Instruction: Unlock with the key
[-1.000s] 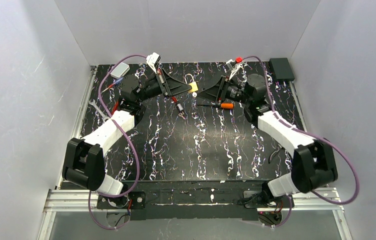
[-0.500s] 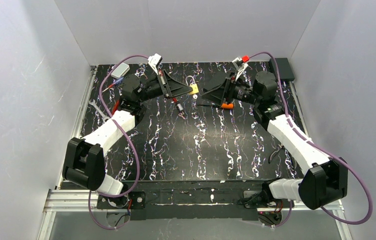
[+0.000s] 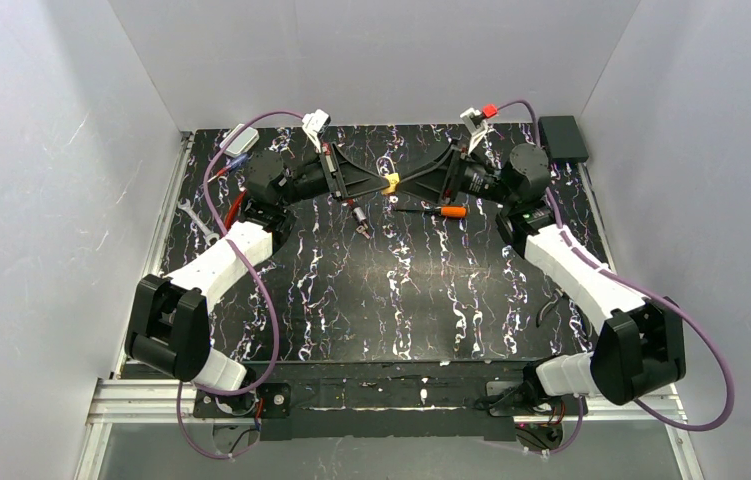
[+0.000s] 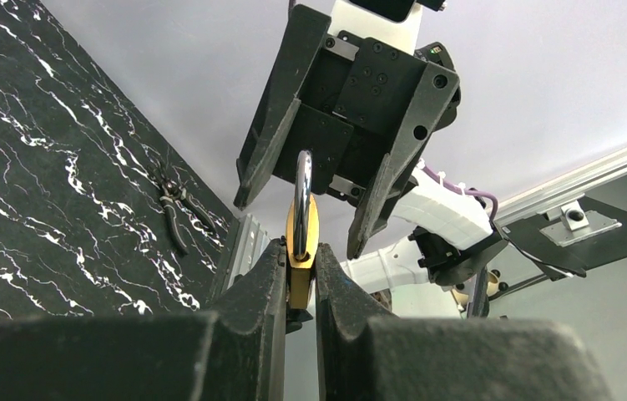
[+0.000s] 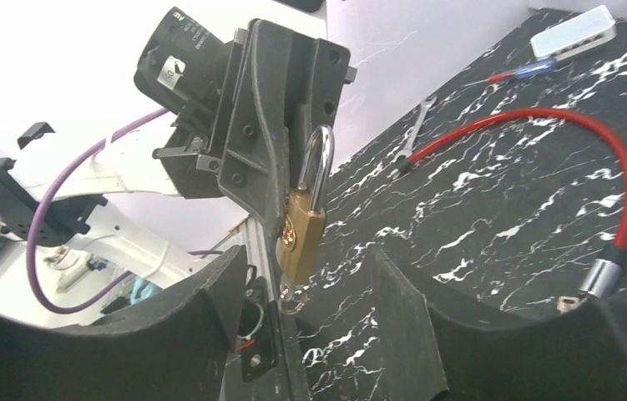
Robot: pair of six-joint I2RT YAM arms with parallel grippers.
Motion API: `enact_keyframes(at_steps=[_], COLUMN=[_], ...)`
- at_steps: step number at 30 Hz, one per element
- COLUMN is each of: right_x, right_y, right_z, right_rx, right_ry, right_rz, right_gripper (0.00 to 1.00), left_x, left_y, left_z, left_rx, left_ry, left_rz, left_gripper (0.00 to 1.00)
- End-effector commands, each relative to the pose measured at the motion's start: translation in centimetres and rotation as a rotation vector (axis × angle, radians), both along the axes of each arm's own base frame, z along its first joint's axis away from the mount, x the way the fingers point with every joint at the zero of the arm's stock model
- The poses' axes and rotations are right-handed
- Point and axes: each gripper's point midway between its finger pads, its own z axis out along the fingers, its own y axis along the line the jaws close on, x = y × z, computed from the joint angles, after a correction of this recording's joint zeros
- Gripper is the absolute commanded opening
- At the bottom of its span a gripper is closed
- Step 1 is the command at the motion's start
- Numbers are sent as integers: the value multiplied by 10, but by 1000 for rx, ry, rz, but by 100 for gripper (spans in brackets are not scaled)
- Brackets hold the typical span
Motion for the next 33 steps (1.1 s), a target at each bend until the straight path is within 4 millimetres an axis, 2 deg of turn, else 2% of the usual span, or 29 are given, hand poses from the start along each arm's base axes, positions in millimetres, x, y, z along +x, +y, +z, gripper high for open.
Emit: enact_keyframes(at_steps=[1, 8, 10, 13, 16, 17, 20, 21, 24, 28, 31, 33], right_x=[-11, -15, -17, -17, -18, -18, -19, -18, -22, -28, -32, -32], right_y=[10, 17, 19, 20, 20, 19, 16, 15, 12, 9, 8, 8], right_z=[15, 11, 11, 9, 9, 7, 1, -2, -8, -9, -12, -13], right_rx=[39, 33, 34, 33, 31, 25, -15, -33, -73, -83, -89, -93], right_ry=[-55, -50, -53, -54, -58, -63, -67, -68, -81, -90, -82, -79], right_rz=[64, 85, 94, 100, 96, 93, 73, 65, 60, 66, 79, 74], right_gripper=[56, 38, 27, 4, 1, 1, 1, 1, 1, 1, 1, 1], left_x=[-8, -8, -8, -8, -8, -8, -10, -11, -10, -3, 2, 5], left_y=[-1, -1, -1, -1, -1, -1, -1, 0, 1, 2, 4, 4], left_z=[19, 19, 19, 19, 20, 20, 21, 21, 20, 14, 9, 6], left_rx=[-21, -21, -20, -20, -22, -21, -18, -16, -9, 9, 29, 40], left_ry=[-83, -82, -81, -82, -86, -88, -103, -110, -116, -103, -90, -85], left_rz=[-18, -16, -17, -16, -15, -17, -23, -25, -13, 16, 42, 53], left_gripper=[0, 0, 0, 0, 1, 7, 45, 54, 67, 66, 58, 47])
